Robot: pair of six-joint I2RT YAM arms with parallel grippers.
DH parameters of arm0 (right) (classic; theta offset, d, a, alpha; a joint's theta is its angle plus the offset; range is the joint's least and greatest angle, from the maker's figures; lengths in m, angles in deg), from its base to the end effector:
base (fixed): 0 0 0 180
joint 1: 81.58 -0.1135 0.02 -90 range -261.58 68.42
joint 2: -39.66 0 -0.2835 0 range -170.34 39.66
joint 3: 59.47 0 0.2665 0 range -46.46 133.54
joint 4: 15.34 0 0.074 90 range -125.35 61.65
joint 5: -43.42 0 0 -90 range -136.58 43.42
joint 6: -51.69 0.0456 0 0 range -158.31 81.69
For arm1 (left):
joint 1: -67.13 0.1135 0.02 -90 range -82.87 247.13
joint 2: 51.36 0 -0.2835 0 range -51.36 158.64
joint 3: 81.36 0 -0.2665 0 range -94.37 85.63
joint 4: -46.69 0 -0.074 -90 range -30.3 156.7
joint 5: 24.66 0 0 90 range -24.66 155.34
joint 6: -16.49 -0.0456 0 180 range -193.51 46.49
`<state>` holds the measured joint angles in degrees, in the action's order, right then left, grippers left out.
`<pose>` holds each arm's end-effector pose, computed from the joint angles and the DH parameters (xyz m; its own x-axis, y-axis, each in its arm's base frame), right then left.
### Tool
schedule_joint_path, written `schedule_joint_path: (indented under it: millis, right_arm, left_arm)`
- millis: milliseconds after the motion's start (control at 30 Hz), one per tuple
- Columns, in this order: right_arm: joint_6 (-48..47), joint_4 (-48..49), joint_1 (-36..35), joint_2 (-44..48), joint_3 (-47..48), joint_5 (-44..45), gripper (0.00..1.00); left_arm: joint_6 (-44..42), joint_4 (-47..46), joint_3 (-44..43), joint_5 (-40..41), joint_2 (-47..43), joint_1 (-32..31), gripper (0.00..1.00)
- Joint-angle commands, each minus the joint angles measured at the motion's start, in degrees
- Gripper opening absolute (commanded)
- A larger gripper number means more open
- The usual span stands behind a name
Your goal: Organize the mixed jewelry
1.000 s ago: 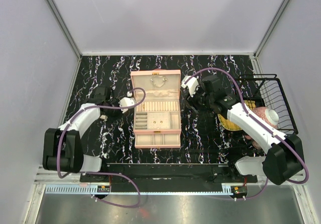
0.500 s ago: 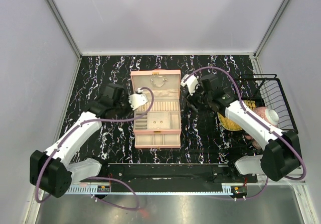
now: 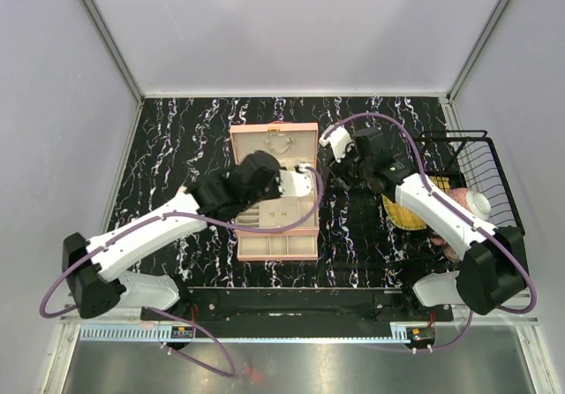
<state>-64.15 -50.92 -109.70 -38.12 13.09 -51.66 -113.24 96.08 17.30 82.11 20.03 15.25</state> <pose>0.2766 0.1524 0.2883 -0.2883 -0.6463 -0.7065 -0.7269 0.6280 -0.2779 0.1850 -0.2144 0.3535 0.0919 0.8742 -0.4768 0.7242 0.2699 0.6346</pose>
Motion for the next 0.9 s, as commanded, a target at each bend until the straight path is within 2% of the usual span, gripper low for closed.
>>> schedule_joint_path:
  millis: [0,467,867]
  right_arm:
    - [1.2,1.2,1.9,1.4,2.1,2.7,0.54]
    - [4.3,0.8,10.3,2.1,0.9,4.5,0.54]
    - [5.2,0.9,11.9,-1.6,1.4,3.4,0.54]
  left_arm:
    - [4.4,-1.5,-0.8,7.2,4.6,-4.5,0.00]
    - [11.2,-11.8,7.8,5.5,8.8,-7.1,0.00]
    - [12.4,-20.8,14.6,8.0,9.1,-7.3,0.00]
